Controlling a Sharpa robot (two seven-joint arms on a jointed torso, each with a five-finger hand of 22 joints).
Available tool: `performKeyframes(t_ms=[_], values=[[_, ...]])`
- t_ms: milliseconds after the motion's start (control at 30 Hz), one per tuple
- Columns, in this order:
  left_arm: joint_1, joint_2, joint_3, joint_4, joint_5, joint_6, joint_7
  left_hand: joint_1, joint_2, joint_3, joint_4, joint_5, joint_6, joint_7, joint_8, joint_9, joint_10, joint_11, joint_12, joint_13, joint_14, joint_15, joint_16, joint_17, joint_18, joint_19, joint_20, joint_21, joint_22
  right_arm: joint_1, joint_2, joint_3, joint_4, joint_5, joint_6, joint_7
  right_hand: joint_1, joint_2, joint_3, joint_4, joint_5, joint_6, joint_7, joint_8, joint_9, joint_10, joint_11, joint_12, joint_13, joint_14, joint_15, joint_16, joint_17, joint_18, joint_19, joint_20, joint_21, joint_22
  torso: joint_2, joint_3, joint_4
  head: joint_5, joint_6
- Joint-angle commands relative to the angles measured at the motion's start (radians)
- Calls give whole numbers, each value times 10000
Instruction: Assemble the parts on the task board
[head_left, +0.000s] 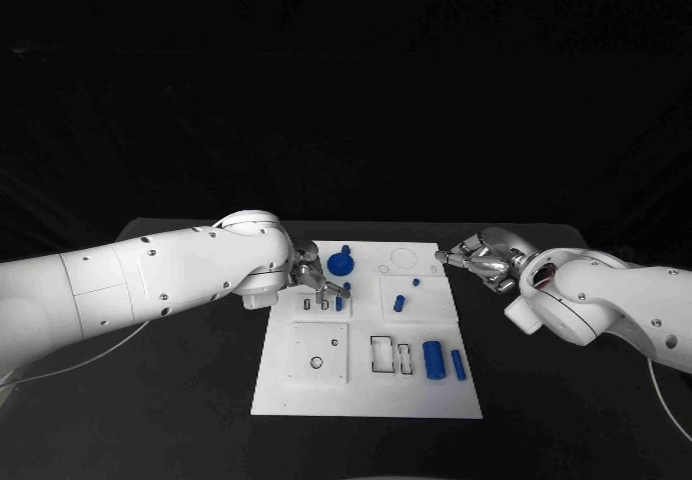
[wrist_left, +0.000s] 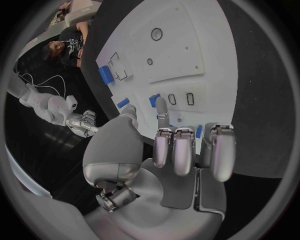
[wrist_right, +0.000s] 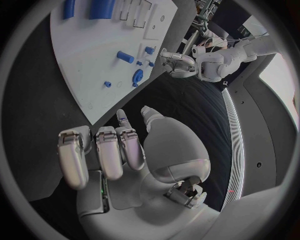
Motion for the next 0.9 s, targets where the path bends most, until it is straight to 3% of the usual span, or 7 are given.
performKeyframes(t_ms=[33, 200, 400, 667, 900], values=[[-38, 144, 3, -49, -251, 396, -727, 82, 105, 89, 7, -9, 53, -17, -70, 19, 1055, -46, 25, 2629, 1060, -91, 25, 2633, -74, 1051, -12, 24, 2635, -10, -14, -3, 14, -144, 261, -129, 5, 16, -23, 47, 62, -51, 16, 18, 16, 1047, 60, 28, 2633, 1043, 63, 41, 2634, -67, 1047, 36, 45, 2635, 10, 2, 2, 40, -76], [-98, 339, 5, -151, -448, 389, -925, 166, 205, 147, 5, -28, 60, -16, -144, 47, 1055, -46, 25, 2629, 1060, -88, 25, 2633, -74, 1051, -7, 24, 2635, -12, -26, -3, 37, -185, 290, -154, 12, 17, -30, 54, 87, -53, 17, 21, 18, 1047, 62, 28, 2633, 1043, 65, 41, 2634, -67, 1047, 40, 45, 2635, 10, -1, 11, 33, -62], [-171, 525, 5, -268, -614, 367, -1117, 180, 232, 157, 4, -34, 62, -15, -163, 54, 1055, -45, 25, 2629, 1060, -86, 25, 2633, -74, 1051, -9, 24, 2635, -12, -39, -3, 59, -200, 278, -164, 18, 20, -35, 59, 108, -55, 18, 24, 20, 1047, 63, 28, 2633, 1043, 67, 41, 2634, -67, 1047, 43, 45, 2635, 12, -1, -16, 48, -120], [-238, 734, 7, -559, -865, 212, -1163, 185, 274, 165, 7, -58, 59, -8, -199, 69, 1055, -41, 25, 2629, 1060, -80, 25, 2633, -74, 1051, -15, 24, 2635, -12, -68, -3, 69, -196, 282, -202, 26, 24, -39, 65, 134, -59, 19, 26, 22, 1047, 65, 28, 2633, 1043, 69, 41, 2634, -67, 1047, 47, 45, 2635, -3, 12, 0, -9, -180], [-274, 918, 8, -770, -890, 106, -1044, 116, 281, 123, 9, -173, 63, 8, -258, 106, 1055, -25, 25, 2629, 1060, -67, 25, 2633, -74, 1051, -31, 24, 2635, -12, -51, -3, 54, -209, 281, -240, 27, 24, -40, 65, 135, -59, 19, 26, 22, 1047, 65, 28, 2633, 1043, 69, 41, 2634, -67, 1047, 48, 45, 2635, -8, 10, -4, -48, -139]])
